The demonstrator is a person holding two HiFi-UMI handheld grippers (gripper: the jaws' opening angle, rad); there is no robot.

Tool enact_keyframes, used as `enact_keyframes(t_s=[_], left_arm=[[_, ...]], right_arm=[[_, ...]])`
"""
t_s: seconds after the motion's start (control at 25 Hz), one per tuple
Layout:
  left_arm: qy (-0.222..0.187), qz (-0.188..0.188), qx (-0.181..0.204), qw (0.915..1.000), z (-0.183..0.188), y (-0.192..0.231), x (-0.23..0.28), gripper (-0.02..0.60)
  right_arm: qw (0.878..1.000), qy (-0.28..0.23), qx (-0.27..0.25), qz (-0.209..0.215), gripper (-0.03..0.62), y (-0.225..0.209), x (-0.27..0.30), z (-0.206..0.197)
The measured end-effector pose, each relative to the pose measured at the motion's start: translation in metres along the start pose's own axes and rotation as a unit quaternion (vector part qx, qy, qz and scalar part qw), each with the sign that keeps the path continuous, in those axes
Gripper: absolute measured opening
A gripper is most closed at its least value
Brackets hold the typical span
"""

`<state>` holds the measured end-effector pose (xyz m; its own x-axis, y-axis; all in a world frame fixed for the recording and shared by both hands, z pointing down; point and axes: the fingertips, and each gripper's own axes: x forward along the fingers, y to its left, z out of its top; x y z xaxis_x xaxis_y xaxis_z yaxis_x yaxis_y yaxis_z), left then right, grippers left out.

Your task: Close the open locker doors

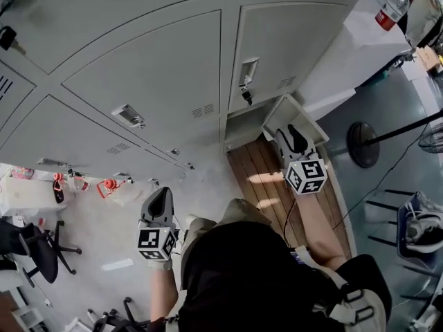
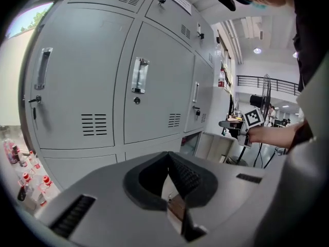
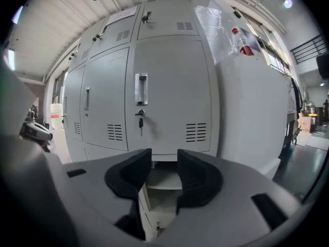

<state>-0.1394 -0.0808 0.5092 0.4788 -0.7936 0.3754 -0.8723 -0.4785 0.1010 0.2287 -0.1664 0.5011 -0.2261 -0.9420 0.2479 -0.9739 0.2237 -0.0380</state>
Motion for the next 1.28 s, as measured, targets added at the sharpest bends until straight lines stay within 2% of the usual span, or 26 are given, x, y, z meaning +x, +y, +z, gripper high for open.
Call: enact_keyframes(t_s=[0.36, 0.64, 0.92, 1.28], left_arm=[[0.024, -0.06, 0.022, 0.9977, -0.001, -0.057, 0.037, 0.009], [0.043, -0.095, 0.037, 0.9939, -0.001, -0.111, 0.068, 0.009], [0.067, -0.112, 0.048, 0.9902, -0.009, -0.141, 0.089, 0.009], [0.089, -0.117, 0.058, 0.9875, -0.013, -0.159, 0.109, 0.009]], right_arm=[[0.997, 0.024, 0.027, -0.064, 0.153, -0.062, -0.056, -0.042], [0.994, 0.047, 0.037, -0.088, 0.156, -0.111, -0.084, -0.073], [0.991, 0.067, 0.05, -0.108, 0.162, -0.152, -0.091, -0.104], [0.985, 0.086, 0.065, -0.131, 0.173, -0.194, -0.083, -0.133]])
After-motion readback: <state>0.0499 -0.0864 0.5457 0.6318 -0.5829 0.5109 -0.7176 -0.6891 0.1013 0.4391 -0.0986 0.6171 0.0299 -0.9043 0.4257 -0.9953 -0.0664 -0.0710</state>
